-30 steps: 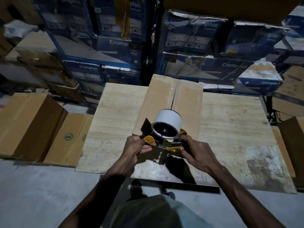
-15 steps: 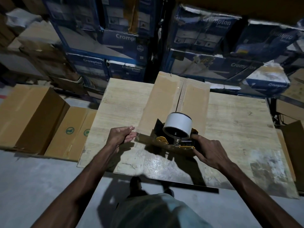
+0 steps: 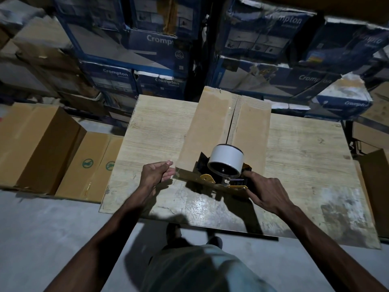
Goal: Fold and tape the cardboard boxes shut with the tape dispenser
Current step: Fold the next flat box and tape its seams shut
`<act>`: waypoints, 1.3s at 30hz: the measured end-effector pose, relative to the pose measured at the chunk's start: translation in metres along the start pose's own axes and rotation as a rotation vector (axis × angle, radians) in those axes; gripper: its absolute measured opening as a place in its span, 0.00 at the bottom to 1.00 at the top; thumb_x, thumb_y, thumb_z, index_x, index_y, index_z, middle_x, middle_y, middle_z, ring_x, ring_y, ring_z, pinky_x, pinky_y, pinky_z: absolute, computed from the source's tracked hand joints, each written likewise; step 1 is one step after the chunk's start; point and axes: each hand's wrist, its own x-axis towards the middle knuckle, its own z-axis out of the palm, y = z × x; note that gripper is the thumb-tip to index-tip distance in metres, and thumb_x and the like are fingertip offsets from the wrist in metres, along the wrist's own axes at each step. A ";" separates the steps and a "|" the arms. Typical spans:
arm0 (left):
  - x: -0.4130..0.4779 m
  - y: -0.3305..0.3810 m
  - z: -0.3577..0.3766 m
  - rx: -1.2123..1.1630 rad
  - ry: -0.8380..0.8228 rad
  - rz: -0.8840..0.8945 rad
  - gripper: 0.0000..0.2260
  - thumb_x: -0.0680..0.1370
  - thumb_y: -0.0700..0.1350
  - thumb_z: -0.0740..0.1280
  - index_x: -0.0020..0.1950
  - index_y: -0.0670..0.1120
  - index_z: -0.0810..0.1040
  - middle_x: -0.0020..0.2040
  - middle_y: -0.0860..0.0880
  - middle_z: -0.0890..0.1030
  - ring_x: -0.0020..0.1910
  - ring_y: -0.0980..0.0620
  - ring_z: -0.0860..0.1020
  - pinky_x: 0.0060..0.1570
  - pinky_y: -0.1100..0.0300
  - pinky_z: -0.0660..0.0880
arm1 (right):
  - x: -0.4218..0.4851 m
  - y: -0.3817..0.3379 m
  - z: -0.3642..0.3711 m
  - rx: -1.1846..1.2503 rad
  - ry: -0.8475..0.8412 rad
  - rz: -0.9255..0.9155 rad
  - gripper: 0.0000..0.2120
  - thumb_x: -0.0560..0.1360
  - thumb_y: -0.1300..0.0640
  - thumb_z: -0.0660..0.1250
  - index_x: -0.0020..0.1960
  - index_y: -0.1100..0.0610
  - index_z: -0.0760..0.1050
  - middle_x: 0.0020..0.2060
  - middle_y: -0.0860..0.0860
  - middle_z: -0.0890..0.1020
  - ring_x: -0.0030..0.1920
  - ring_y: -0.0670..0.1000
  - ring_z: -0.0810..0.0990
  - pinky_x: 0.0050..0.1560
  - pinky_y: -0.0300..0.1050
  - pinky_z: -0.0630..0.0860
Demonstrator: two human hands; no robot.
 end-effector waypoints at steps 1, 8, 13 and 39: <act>0.001 -0.002 0.000 -0.002 0.001 -0.004 0.06 0.80 0.42 0.73 0.54 0.41 0.86 0.44 0.39 0.87 0.39 0.52 0.87 0.37 0.65 0.81 | -0.001 0.000 0.001 -0.003 -0.006 0.004 0.23 0.74 0.46 0.60 0.68 0.50 0.68 0.47 0.52 0.87 0.29 0.58 0.81 0.29 0.43 0.67; 0.006 -0.010 0.000 0.010 0.016 -0.009 0.08 0.79 0.42 0.74 0.55 0.40 0.86 0.45 0.39 0.87 0.40 0.52 0.87 0.38 0.64 0.82 | -0.003 0.004 0.009 -0.025 -0.040 0.001 0.23 0.75 0.45 0.59 0.68 0.49 0.67 0.50 0.51 0.86 0.31 0.58 0.81 0.28 0.44 0.71; 0.012 -0.011 0.007 0.085 0.064 -0.118 0.08 0.77 0.46 0.77 0.49 0.41 0.87 0.42 0.40 0.87 0.35 0.47 0.83 0.38 0.56 0.80 | -0.002 0.004 0.014 -0.045 -0.051 -0.002 0.25 0.73 0.50 0.71 0.67 0.49 0.68 0.49 0.52 0.86 0.30 0.57 0.81 0.29 0.41 0.65; -0.026 -0.033 0.010 0.700 -0.071 0.799 0.21 0.81 0.35 0.70 0.71 0.51 0.80 0.68 0.50 0.81 0.72 0.58 0.74 0.70 0.55 0.75 | -0.005 0.004 0.013 0.015 -0.128 -0.004 0.22 0.79 0.46 0.63 0.71 0.47 0.65 0.54 0.53 0.84 0.34 0.55 0.82 0.29 0.43 0.70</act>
